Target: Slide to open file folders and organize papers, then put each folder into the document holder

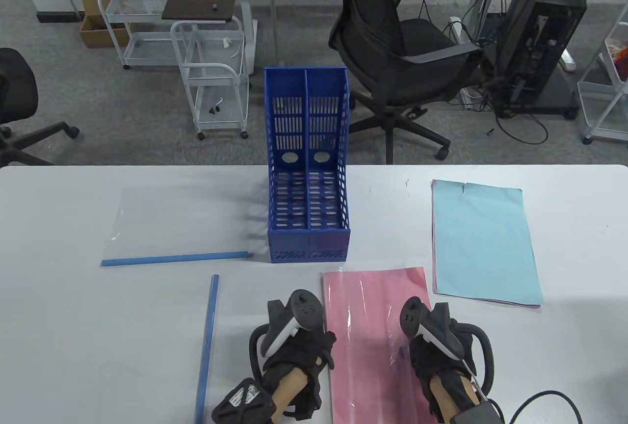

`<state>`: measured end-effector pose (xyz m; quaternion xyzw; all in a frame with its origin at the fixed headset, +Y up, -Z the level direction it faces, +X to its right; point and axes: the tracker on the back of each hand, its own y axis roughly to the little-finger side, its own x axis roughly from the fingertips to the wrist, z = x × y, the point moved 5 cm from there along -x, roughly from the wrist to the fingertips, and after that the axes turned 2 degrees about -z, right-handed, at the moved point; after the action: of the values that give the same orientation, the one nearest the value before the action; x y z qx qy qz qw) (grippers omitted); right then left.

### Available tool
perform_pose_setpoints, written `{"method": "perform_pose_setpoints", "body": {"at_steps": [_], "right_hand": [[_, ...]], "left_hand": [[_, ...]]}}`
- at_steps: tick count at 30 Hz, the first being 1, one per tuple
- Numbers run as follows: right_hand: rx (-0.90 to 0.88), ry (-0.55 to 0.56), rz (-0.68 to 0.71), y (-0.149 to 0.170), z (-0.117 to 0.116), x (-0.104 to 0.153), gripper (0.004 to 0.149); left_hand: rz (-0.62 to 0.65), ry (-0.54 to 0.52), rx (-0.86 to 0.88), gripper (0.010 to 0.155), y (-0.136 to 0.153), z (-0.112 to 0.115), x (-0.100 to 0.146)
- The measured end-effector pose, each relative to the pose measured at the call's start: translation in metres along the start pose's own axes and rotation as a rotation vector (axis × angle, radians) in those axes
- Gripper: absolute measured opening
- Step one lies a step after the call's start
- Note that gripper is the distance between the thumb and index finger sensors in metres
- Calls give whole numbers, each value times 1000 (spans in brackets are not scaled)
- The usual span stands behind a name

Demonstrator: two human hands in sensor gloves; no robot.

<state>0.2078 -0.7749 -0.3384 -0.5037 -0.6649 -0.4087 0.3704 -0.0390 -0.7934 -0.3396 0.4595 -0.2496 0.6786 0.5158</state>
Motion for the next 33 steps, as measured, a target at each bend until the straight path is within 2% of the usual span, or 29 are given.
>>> {"method": "perform_pose_setpoints", "body": {"at_steps": [3, 7, 10, 12, 15, 22, 29, 31, 33], "right_hand": [[0, 4, 1, 0, 0, 0, 80], [0, 11, 1, 1, 1, 0, 80], [5, 17, 2, 1, 1, -1, 80], [6, 21, 1, 1, 1, -1, 81], [6, 24, 3, 1, 1, 0, 80], [7, 30, 4, 0, 1, 0, 80], [14, 36, 4, 0, 0, 0, 80], [14, 34, 3, 0, 0, 0, 80], [17, 34, 3, 0, 0, 0, 80]], "left_hand": [[-31, -22, -24, 67, -14, 6, -5], [-104, -77, -23, 67, -19, 9, -8], [-178, -114, 46, 73, -18, 10, -8], [-220, -137, 4, 76, -21, 8, -9], [-265, -122, 0, 80, -24, 7, -12], [-345, -95, 188, 78, -9, 4, -20], [-309, -84, 294, 65, 4, 0, -20], [-255, -79, 407, 56, 8, -1, -20], [-182, -5, 553, 48, 10, 5, -20]]}}
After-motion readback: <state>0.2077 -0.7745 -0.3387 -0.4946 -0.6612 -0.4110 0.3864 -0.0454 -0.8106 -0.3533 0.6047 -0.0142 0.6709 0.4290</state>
